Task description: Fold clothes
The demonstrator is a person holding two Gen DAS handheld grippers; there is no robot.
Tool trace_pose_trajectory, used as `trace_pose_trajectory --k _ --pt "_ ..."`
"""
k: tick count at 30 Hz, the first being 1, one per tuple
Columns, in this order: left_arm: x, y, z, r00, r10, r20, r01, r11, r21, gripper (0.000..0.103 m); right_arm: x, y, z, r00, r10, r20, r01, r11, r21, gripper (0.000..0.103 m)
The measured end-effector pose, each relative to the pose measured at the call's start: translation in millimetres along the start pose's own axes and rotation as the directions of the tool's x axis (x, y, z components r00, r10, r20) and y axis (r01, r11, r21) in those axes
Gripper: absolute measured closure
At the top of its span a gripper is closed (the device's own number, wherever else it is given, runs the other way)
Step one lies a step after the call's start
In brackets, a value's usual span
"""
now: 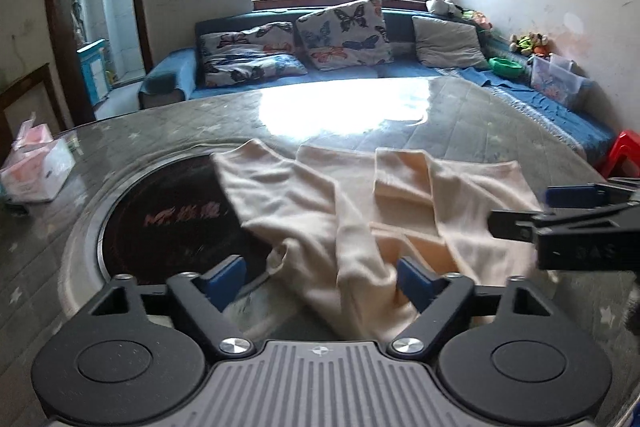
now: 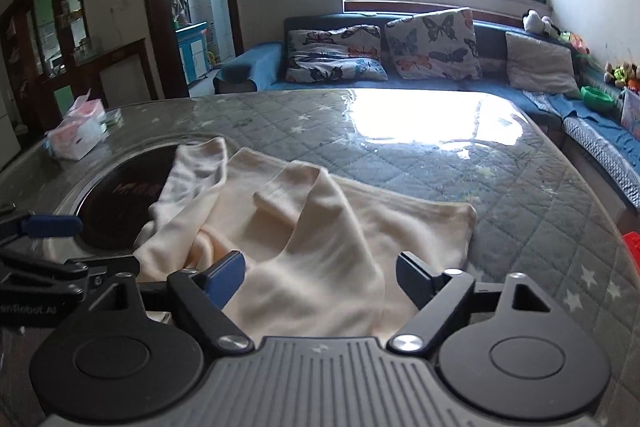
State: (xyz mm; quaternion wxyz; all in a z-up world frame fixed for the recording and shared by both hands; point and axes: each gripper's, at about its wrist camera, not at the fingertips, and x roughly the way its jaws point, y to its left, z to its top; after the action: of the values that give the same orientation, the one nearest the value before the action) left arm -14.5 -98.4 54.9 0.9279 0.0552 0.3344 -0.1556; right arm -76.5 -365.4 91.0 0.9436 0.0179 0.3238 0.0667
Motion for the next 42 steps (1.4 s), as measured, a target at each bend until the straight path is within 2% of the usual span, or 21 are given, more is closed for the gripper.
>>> trace_pose_trajectory --k 6,10,14,16,18,19,20,21,24,33,37,42 --pt "26 -1 16 0.997 -0.069 -0.02 0.07 0.998 0.01 0.034 45 -6 27 0.999 0.006 -0.034 -0.006 1.0 -0.016 0.029" --pt "43 0 21 0.996 -0.08 -0.044 0.08 0.997 0.0 0.035 69 -5 37 0.998 0.01 -0.055 -0.012 1.0 -0.026 0.034" --pt "55 1 22 0.994 -0.079 -0.071 0.079 0.997 0.002 0.037 88 -4 38 0.996 0.021 -0.084 -0.023 0.999 -0.027 0.045" --pt "59 2 21 0.993 -0.084 -0.08 0.084 0.996 -0.002 0.047 91 -5 37 0.996 0.014 -0.093 -0.017 1.0 -0.024 0.053" --pt "63 3 20 0.992 -0.089 -0.088 0.088 0.996 -0.007 0.065 93 -7 36 0.995 0.021 -0.101 -0.022 1.0 -0.011 0.068" --pt "63 5 19 0.991 -0.104 -0.086 0.104 0.995 -0.009 0.068 94 -8 35 0.994 0.021 -0.107 -0.022 1.0 -0.005 0.07" --pt "63 5 18 0.99 -0.115 -0.081 0.114 0.993 -0.008 0.076 94 -10 35 0.994 0.02 -0.111 -0.021 1.0 -0.001 0.075" --pt "61 6 17 0.989 -0.129 -0.071 0.129 0.992 -0.004 0.09 93 -11 34 0.994 0.018 -0.11 -0.018 1.0 -0.002 0.082" --pt "53 6 14 0.989 -0.141 -0.038 0.141 0.99 0.005 0.097 87 -16 32 0.995 0.024 -0.099 -0.023 1.0 0.011 0.091" --pt "10 33 -1 0.997 -0.074 0.035 0.076 0.996 -0.05 0.099 64 -17 33 0.999 0.019 -0.042 -0.018 1.0 0.007 0.095" --pt "-20 58 -18 0.998 -0.034 0.058 0.04 0.994 -0.103 0.099 35 -27 31 1.0 -0.001 0.027 0.0 1.0 0.028 0.095" --pt "-49 81 -50 0.999 0.003 0.032 0.002 0.988 -0.152 0.101 -16 -49 21 0.993 -0.05 0.105 0.044 0.997 0.057 0.096"
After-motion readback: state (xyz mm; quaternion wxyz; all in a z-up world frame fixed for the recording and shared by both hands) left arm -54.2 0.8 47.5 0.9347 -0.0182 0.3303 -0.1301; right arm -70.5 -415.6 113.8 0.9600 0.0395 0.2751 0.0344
